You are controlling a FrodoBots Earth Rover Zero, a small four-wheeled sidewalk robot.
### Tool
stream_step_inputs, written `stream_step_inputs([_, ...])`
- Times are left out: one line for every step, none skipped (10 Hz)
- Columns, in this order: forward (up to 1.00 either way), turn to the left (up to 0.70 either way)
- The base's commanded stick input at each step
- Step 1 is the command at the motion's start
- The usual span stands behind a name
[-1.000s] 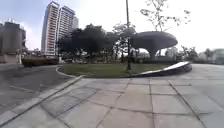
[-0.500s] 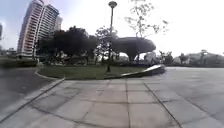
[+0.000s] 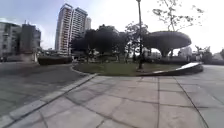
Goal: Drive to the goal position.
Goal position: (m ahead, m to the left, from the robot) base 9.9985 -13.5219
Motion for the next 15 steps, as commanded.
stream_step_inputs([0.7, 0.0])
stream_step_inputs([0.7, -0.06])
stream_step_inputs([0.7, -0.17])
stream_step_inputs([0.7, -0.35])
stream_step_inputs([0.7, -0.35])
stream_step_inputs([0.7, -0.35])
stream_step_inputs([0.63, -0.39])
stream_step_inputs([0.24, -0.58])
stream_step_inputs([0.0, -0.7])
stream_step_inputs([0.0, -0.7])
stream_step_inputs([0.0, -0.7])
stream_step_inputs([0.0, -0.7])
stream_step_inputs([0.0, -0.7])
stream_step_inputs([0.0, -0.7])
stream_step_inputs([0.0, -0.7])
